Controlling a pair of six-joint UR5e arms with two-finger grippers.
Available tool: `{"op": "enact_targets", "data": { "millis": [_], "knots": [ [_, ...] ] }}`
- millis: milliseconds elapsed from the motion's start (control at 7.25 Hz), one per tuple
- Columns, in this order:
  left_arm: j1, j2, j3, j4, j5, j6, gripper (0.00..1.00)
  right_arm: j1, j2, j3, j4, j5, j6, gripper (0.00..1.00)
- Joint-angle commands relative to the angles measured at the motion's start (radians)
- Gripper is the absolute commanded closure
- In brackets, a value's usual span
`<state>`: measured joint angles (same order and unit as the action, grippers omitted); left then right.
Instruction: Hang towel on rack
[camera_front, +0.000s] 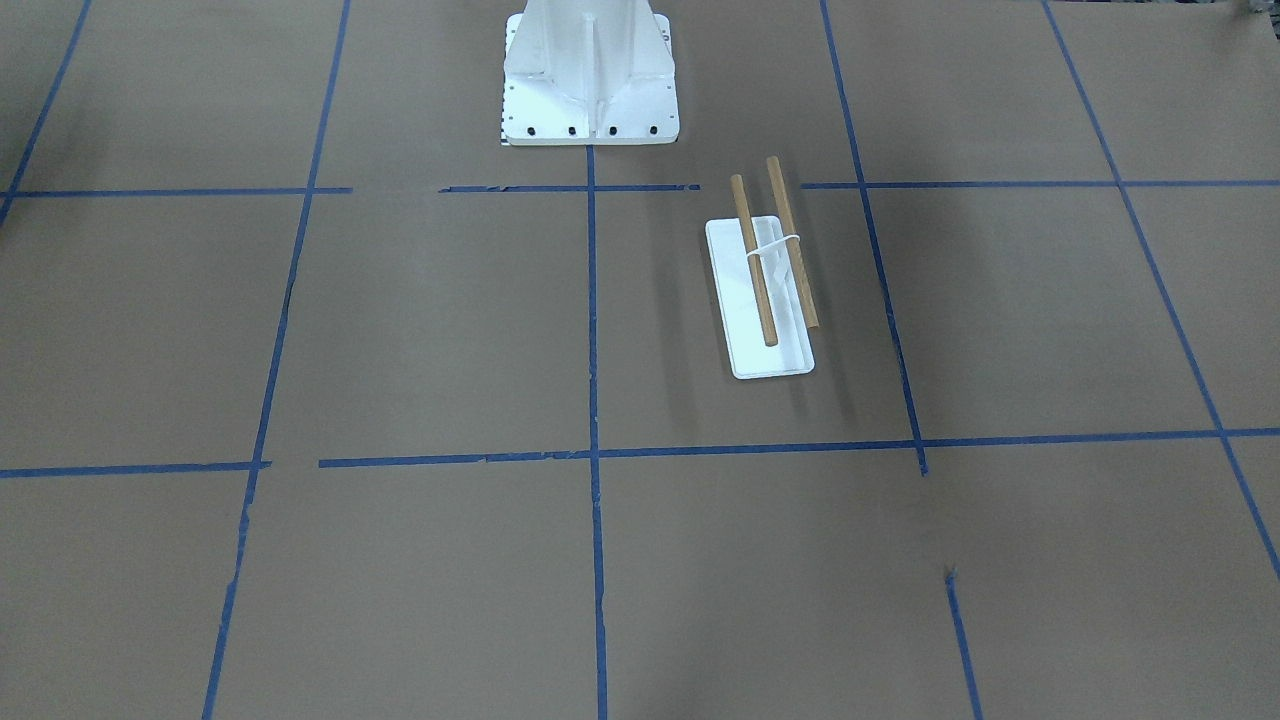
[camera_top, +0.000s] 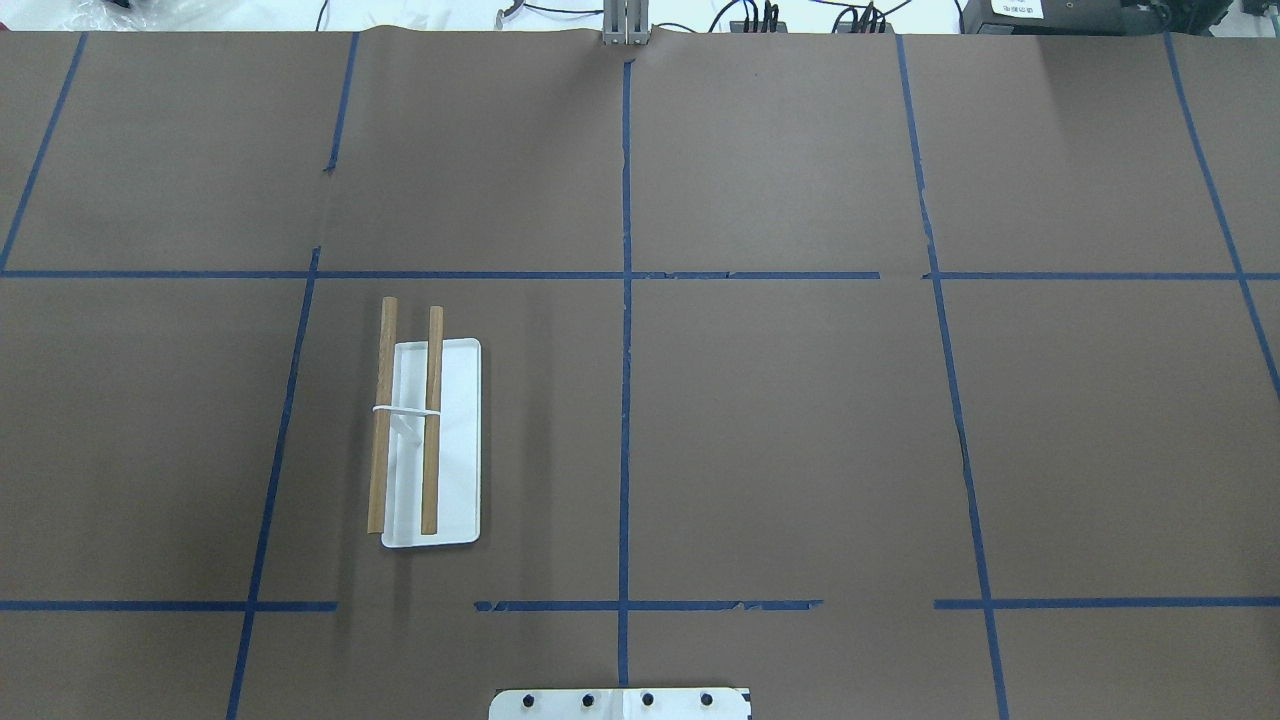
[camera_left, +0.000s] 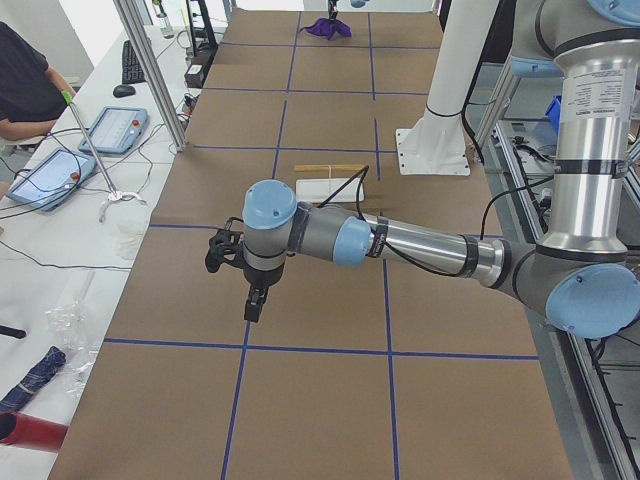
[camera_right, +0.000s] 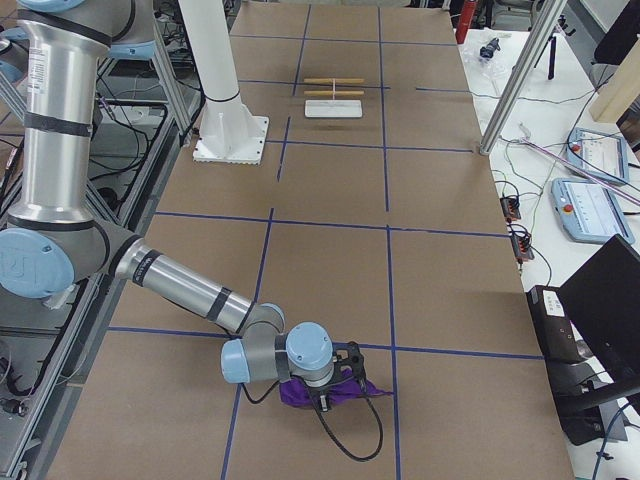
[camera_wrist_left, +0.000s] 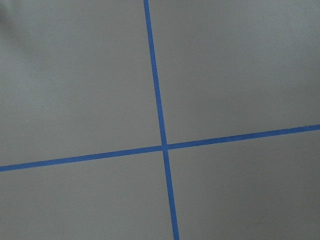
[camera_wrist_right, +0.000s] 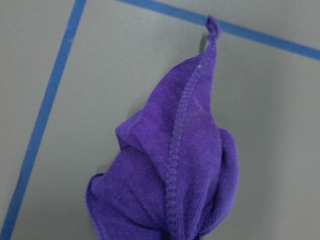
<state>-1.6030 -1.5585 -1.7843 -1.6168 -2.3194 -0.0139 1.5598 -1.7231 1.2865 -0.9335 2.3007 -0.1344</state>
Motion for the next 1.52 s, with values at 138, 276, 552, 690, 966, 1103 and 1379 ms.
{"op": "enact_targets", "data": {
  "millis": [138,276,552,690,966,1103,1379],
  "knots": [
    [0.0,0.0,0.0,0.0,0.0,0.0,0.0,0.074,0.219,0.053,-0.06,-0.036,-0.025,1.0],
    [0.0,0.0,0.0,-0.002,0.0,0.0,0.0,0.068,0.303,0.066,-0.076,-0.044,-0.019,1.0],
    [0.002,-0.008,-0.003,-0.011,0.003,0.0,0.0,-0.045,0.442,0.073,-0.076,-0.053,0.151,1.0],
    [0.003,-0.04,0.002,-0.009,0.008,0.0,0.0,-0.128,0.474,0.123,-0.071,-0.066,0.315,1.0],
    [0.002,-0.077,0.005,-0.073,0.009,0.005,0.0,-0.3,0.485,0.29,-0.068,-0.13,0.561,1.0],
    [0.003,-0.084,0.003,-0.172,0.009,-0.018,0.0,-0.338,0.485,0.372,-0.068,-0.132,0.617,1.0],
    [0.041,-0.112,0.022,-0.483,0.008,-0.432,0.0,-0.444,0.488,0.538,-0.068,-0.176,0.85,1.0]
  ]
}}
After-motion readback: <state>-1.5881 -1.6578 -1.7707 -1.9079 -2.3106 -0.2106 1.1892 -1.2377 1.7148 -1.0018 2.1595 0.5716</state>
